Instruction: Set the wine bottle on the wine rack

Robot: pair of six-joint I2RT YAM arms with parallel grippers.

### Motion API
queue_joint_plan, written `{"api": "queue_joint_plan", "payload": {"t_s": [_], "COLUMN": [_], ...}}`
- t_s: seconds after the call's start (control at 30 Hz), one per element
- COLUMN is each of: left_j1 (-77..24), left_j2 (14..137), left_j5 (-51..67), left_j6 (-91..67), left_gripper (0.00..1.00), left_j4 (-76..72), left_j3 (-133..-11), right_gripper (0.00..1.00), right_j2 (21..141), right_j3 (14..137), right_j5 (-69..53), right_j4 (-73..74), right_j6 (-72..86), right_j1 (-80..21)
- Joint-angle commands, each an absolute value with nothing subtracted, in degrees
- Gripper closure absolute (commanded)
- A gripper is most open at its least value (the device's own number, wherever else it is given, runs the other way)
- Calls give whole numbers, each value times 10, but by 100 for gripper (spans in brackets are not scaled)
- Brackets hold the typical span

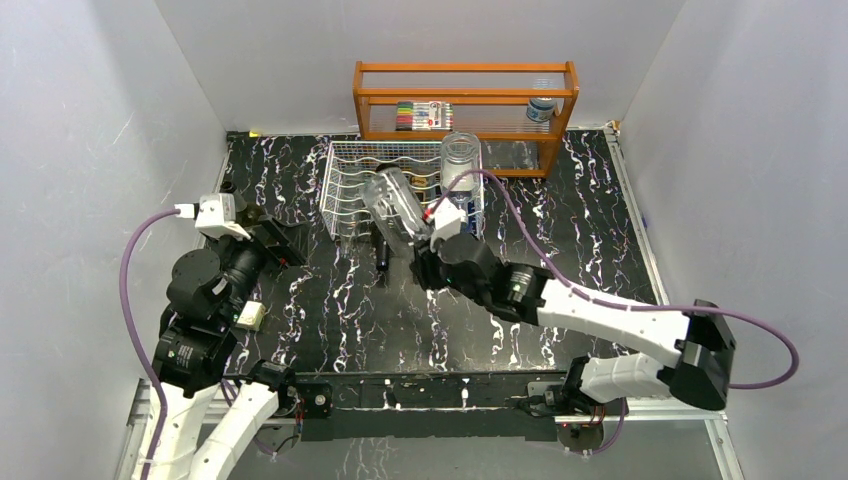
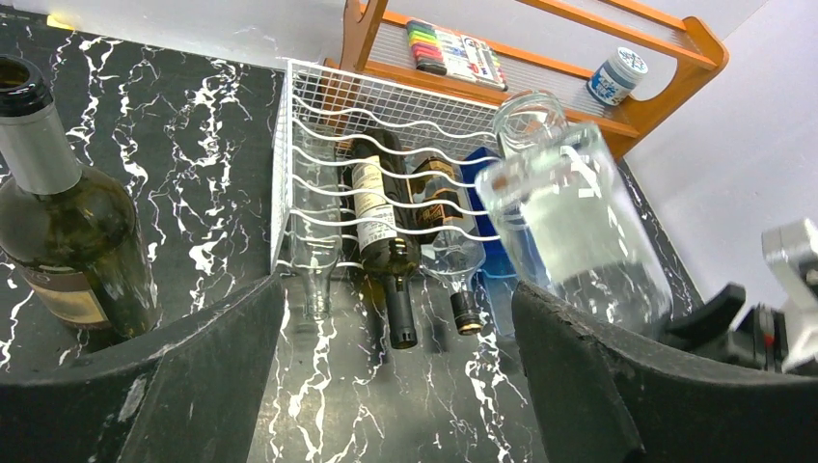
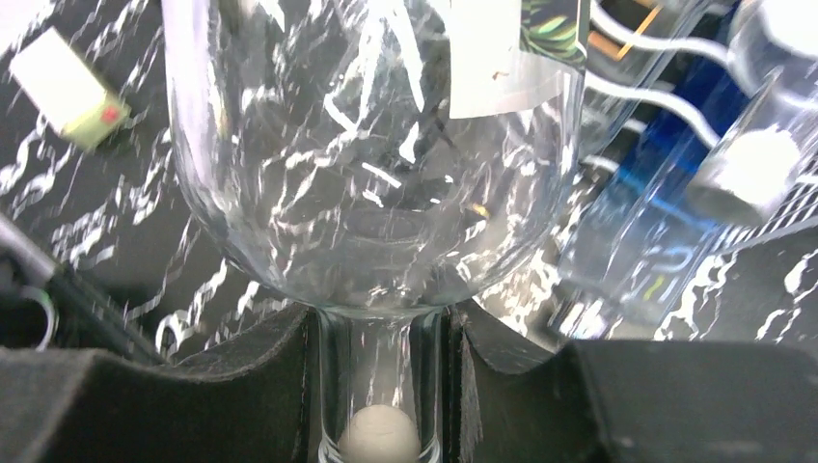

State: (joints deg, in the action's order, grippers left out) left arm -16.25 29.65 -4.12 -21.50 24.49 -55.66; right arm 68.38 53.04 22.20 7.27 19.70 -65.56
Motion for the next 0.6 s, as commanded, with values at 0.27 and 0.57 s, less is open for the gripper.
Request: {"api": "queue_joint_plan", "payload": {"t_s": [0.27, 0.57], "left_j1": [-163, -163], "left_j2": [285, 287], "left_j5": [-57, -46], "left_j6": [-214, -222], "left_gripper": [14, 13], "left_j4": [258, 270], "left_j3": [-574, -558], "right_gripper": [100, 100], "right_j2": [815, 911], "right_j3": [760, 836], "right_j5": [337, 322], "right_j4": [-30, 2], "right_j6": [329, 382], "right_j1": [-546, -508]}}
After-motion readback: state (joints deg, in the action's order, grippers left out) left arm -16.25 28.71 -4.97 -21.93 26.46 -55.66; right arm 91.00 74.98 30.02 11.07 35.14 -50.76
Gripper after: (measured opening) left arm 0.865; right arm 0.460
